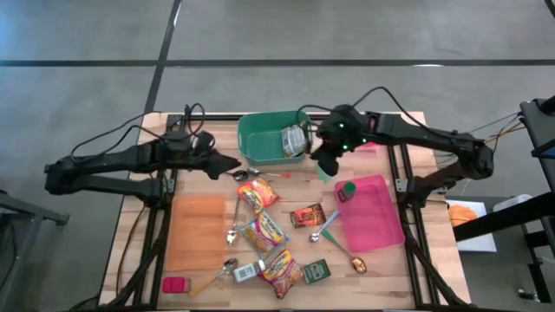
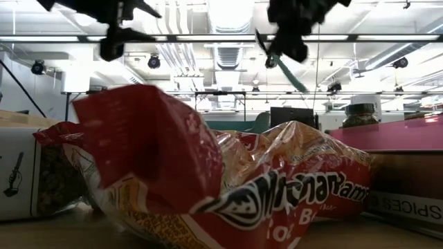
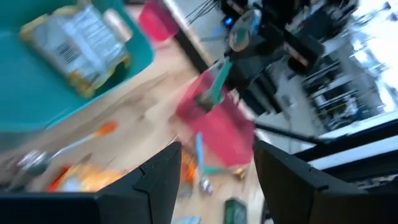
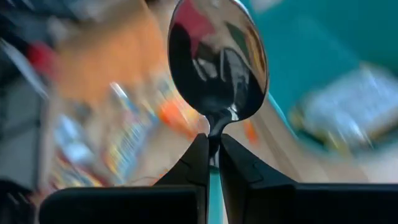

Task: Pick & Place Food Item
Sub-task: Put the light green spoon into the orange bin

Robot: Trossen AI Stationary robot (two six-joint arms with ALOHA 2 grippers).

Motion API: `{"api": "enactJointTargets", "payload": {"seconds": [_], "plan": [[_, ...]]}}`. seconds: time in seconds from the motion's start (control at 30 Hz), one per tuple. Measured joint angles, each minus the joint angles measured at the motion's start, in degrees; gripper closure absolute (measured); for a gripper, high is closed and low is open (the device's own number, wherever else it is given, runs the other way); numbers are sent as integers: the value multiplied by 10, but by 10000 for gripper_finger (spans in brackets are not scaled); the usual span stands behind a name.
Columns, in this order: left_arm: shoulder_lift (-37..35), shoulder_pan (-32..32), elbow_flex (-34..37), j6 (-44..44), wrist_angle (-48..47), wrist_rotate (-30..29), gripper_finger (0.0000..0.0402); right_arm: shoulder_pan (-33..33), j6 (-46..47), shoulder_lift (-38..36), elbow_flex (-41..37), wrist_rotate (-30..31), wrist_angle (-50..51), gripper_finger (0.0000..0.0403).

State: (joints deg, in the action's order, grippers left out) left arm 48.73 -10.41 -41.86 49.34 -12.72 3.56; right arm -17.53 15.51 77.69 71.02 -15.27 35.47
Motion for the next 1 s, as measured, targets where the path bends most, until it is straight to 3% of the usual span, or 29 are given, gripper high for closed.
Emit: {"api": "enactJointTargets", "payload": {"seconds": [0.27,0.4,0.73,1.0], "plan": [[71,4,1,-8,136,-4,197,54,84,-1,0,6,-251,394],[102,17,-11,-47,189,-4,197,69,109,11,0,18,-322,394],[170,65,-88,-207,207,-3,197,90,111,75,55,43,-339,394],[206,69,-110,-200,195,-4,197,104,106,109,100,17,-341,394]]}}
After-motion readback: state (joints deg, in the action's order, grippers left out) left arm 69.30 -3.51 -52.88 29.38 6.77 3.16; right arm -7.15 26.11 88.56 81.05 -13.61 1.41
